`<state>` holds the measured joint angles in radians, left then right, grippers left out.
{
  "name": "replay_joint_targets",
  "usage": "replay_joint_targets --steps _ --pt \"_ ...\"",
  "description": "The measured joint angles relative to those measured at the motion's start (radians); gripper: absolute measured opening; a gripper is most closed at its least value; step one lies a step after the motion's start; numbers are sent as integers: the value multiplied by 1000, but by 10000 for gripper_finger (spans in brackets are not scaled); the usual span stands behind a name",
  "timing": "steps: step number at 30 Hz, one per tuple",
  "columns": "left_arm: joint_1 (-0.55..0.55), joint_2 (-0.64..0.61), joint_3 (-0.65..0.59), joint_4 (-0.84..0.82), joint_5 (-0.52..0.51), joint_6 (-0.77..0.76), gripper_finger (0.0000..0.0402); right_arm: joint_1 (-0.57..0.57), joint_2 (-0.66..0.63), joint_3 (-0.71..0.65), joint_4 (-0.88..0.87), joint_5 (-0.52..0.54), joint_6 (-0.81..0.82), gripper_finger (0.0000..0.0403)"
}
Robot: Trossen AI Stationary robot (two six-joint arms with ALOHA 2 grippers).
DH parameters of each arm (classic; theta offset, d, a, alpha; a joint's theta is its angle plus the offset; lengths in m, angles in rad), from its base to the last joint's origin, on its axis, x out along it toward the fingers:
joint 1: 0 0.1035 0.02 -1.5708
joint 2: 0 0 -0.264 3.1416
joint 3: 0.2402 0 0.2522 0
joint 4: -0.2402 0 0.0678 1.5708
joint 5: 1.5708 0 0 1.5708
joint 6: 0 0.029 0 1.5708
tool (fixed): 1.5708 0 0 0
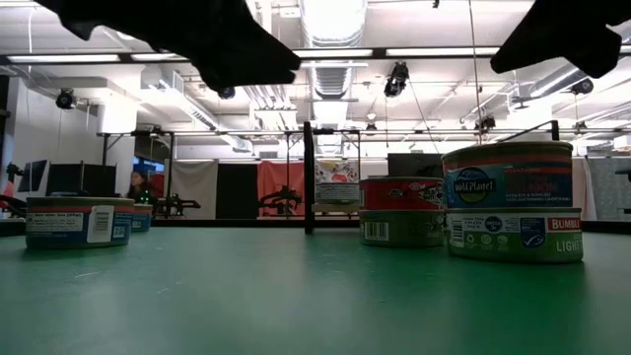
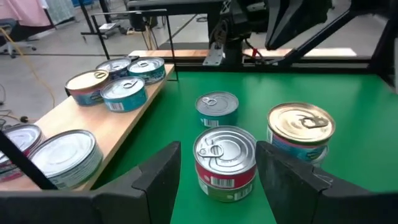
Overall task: Stack canned seafood by type on shelf
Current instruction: Stack the blue/pink tuna can on top of the blue/pink tuna can on the shelf
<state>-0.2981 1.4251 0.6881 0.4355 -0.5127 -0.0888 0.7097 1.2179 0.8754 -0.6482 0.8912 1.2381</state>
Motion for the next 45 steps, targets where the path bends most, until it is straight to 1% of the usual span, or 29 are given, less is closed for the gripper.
replay_joint_targets --steps 7,12,16,19,21,23,25,26,28,30,33,36,40,43,45 --pt "0 152 97 -1 -1 65 192 -8 1 -33 9 0 2 9" --pt "0 255 191 -14 1 108 192 -8 1 -36 11 0 7 9" --pt "-2 311 260 -43 25 146 192 -8 0 -36 11 -14 8 9" --pt "-7 334 269 -44 26 136 192 -8 0 -33 20 -27 6 9" --pt "-16 342 271 -41 25 119 192 -19 0 -33 28 -25 -42 9" --pt "-36 350 267 -18 25 115 192 -29 0 -32 33 -22 -129 9" --pt "-65 360 267 26 26 137 191 -41 0 -32 34 -18 -229 9" --pt "-81 367 267 56 26 156 190 -45 0 -32 35 -22 -236 9" --pt "-108 384 267 140 26 198 186 -57 -4 -32 35 -68 -172 9" --pt "-128 409 267 217 28 232 178 -74 -8 -31 36 -171 -101 9" --pt "-131 454 267 318 28 238 159 -79 -9 -31 30 -335 1 9" --pt "-127 498 276 369 23 230 134 -75 -9 -31 30 -438 106 9" --pt "-126 556 344 356 25 248 87 -60 -19 -31 23 -498 212 9" --pt "-122 594 385 357 25 266 42 -59 -21 -31 17 -550 252 9" --pt "-119 613 399 354 24 267 14 -60 -23 -31 0 -559 275 10"
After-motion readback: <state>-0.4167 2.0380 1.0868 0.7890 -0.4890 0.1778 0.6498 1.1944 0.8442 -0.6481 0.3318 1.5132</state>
